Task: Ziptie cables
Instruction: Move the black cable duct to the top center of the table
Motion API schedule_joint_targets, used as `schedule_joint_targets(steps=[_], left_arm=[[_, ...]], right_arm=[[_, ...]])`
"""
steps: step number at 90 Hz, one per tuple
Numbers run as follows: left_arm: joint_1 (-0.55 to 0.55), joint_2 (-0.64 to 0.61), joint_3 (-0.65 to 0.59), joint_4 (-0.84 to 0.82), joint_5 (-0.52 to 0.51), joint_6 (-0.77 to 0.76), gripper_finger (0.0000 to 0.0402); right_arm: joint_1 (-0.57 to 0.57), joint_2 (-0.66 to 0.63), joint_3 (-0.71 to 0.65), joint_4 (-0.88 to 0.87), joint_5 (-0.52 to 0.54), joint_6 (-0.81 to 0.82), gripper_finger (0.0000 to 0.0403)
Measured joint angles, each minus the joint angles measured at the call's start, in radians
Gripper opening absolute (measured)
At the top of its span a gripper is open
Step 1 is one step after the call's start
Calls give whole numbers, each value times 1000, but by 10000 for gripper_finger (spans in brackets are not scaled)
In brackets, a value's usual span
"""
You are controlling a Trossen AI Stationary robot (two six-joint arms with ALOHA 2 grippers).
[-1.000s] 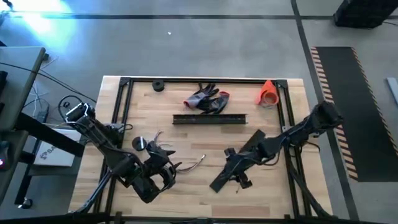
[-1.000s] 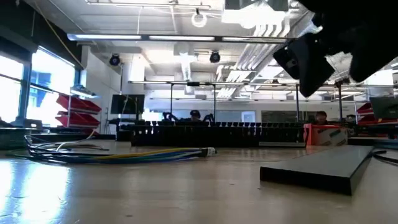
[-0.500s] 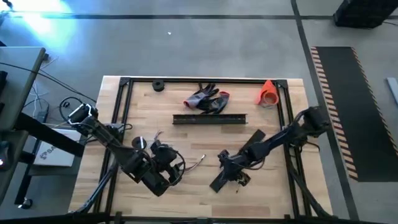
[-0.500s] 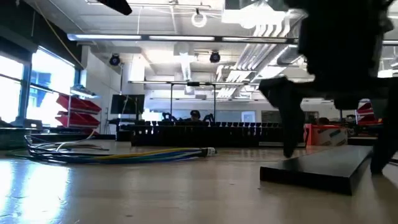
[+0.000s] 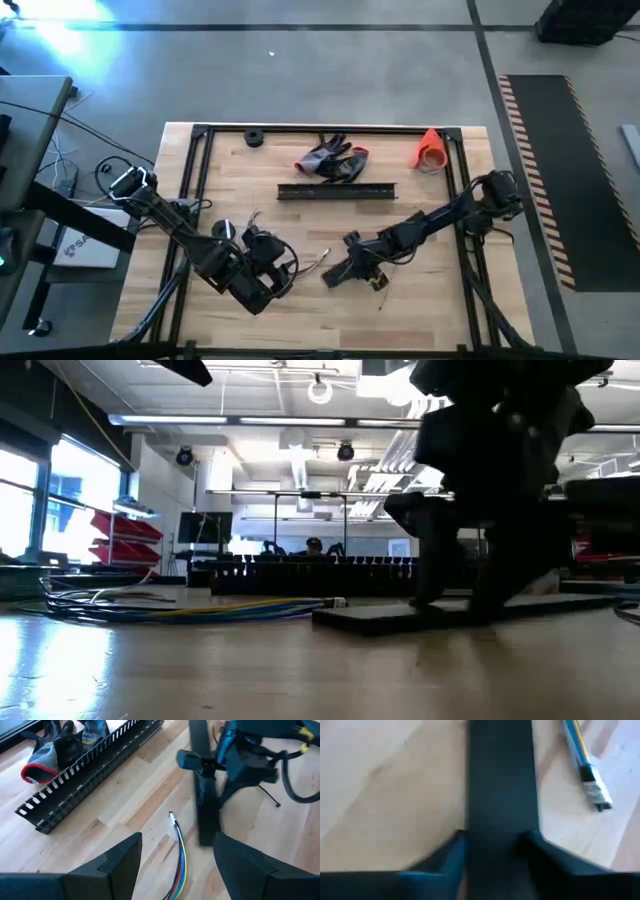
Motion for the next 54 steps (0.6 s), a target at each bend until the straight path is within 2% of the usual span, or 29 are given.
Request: schedule_joint_targets(steps=[11, 18, 27, 40, 54], left_arm=[[-4, 0, 0, 0, -6, 0, 225], [-5, 0, 0, 1, -11, 0, 225], [-5, 0, 0, 1, -21, 0, 225], [-5, 0, 0, 1, -21, 0, 225], [-5, 0, 0, -2, -21, 2, 225]], right_arm=[[-3, -28, 51, -90, 17, -23, 18], [-16, -47, 79, -161, 27, -41, 2], [-41, -80, 118, -189, 27, -41, 14], [-79, -138, 127, -234, -30, -38, 34], [-138, -199, 133, -285, -212, -14, 85]])
